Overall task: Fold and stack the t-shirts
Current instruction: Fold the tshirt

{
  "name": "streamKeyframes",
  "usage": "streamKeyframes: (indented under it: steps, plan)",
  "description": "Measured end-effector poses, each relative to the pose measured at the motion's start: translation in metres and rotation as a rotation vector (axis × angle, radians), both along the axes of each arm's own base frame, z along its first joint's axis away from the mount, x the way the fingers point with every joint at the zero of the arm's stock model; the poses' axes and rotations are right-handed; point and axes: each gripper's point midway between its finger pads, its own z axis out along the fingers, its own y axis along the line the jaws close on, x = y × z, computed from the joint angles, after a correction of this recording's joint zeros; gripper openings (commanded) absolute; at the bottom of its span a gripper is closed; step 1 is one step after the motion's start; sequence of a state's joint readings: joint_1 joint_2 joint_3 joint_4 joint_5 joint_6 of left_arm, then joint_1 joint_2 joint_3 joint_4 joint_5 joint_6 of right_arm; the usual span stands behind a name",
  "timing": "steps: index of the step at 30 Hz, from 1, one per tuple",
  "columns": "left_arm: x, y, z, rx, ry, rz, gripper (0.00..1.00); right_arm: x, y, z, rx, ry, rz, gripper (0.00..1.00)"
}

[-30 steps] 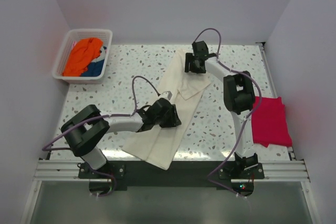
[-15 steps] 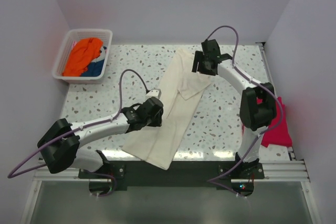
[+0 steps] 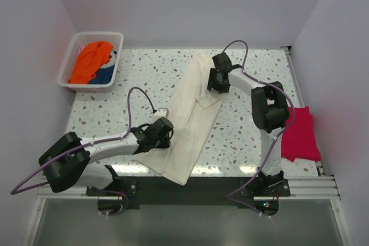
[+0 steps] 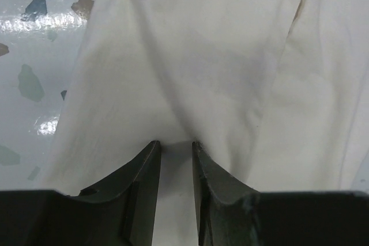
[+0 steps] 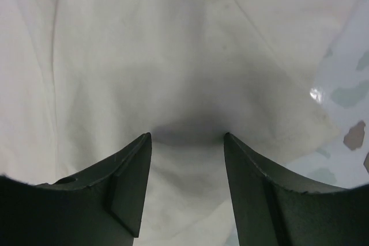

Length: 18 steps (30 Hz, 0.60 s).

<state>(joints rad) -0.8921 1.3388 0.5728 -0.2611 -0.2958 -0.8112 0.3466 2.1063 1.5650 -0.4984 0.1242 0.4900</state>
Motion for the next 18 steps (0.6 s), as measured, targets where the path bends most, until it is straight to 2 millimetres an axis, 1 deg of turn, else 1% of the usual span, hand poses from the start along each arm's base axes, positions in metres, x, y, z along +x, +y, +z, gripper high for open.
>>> streamKeyframes:
  steps: [3,8,10,13,15,16,18]
  plan:
    - [0.005,-0.012,0.001,-0.062,-0.016,0.015,0.33,0.026,0.005,-0.003,-0.004,-0.02,0.0,0.57]
    - [0.014,-0.038,0.002,-0.186,-0.015,0.046,0.34,0.082,0.013,-0.001,-0.007,-0.103,0.014,0.57]
    - [0.016,-0.051,0.003,-0.244,-0.002,0.059,0.37,0.1,0.016,0.001,-0.007,-0.137,0.025,0.58]
    - [0.022,-0.072,0.006,-0.315,0.018,0.068,0.43,0.123,0.022,0.002,-0.005,-0.183,0.043,0.61]
    - [0.027,-0.085,0.008,-0.347,0.03,0.068,0.45,0.132,0.025,0.003,-0.006,-0.203,0.06,0.65]
    - [0.029,-0.089,0.009,-0.352,0.035,0.066,0.46,0.136,0.026,0.004,-0.006,-0.211,0.069,0.69]
    - [0.032,-0.096,0.011,-0.355,0.044,0.06,0.49,0.139,0.03,0.007,-0.001,-0.222,0.09,0.76]
